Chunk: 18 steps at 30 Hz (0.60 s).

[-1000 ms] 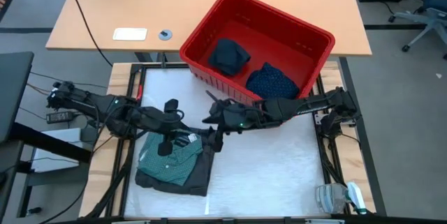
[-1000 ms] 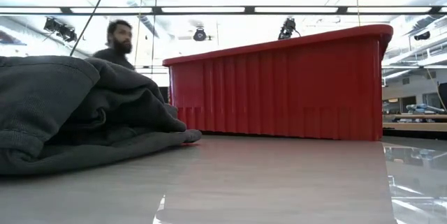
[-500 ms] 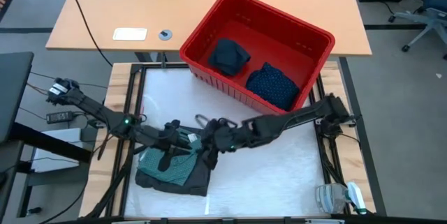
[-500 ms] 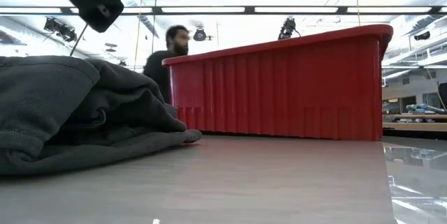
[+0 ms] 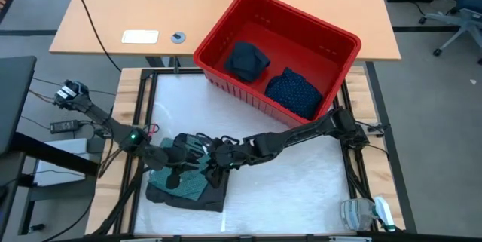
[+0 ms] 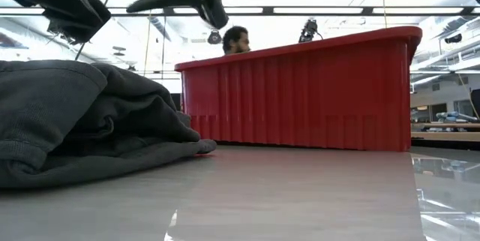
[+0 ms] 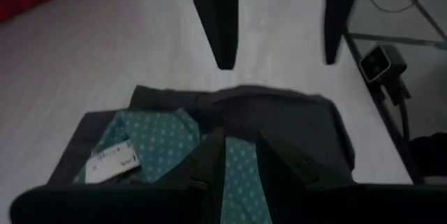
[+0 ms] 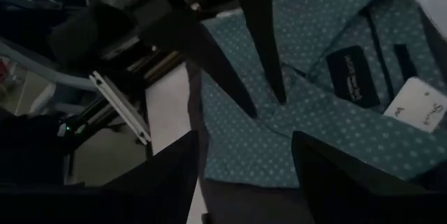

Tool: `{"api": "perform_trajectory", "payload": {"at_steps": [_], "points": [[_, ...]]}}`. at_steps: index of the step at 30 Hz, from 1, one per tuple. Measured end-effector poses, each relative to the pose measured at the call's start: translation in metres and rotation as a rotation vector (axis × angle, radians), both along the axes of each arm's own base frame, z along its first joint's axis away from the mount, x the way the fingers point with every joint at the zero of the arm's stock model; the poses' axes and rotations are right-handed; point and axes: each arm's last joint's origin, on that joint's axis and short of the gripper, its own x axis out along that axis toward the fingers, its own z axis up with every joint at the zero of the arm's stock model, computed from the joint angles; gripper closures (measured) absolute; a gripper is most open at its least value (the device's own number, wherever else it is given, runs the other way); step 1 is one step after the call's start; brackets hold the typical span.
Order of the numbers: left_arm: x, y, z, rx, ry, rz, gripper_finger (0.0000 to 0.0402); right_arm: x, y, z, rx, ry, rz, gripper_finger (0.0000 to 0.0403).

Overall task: Fold laundry
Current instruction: Stack the dark green polo on top of the dark blue shorts

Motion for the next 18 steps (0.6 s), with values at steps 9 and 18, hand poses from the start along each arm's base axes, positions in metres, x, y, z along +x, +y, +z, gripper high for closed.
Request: {"api": "perform_trajectory", "payload": {"at_steps": [9, 18], "points": [[-0.007, -0.004, -0.005, -0.061, 0.06, 0.049, 0.0317, 0.005, -0.014, -0.009, -0.007, 0.036, -0.04, 0.017], [-0.02, 0.001, -0.019, -0.266, 0.31, 0.229, 0.0317, 0.006, -0.038, -0.016, 0.021, 0.095, -0.145, 0.018]]}}
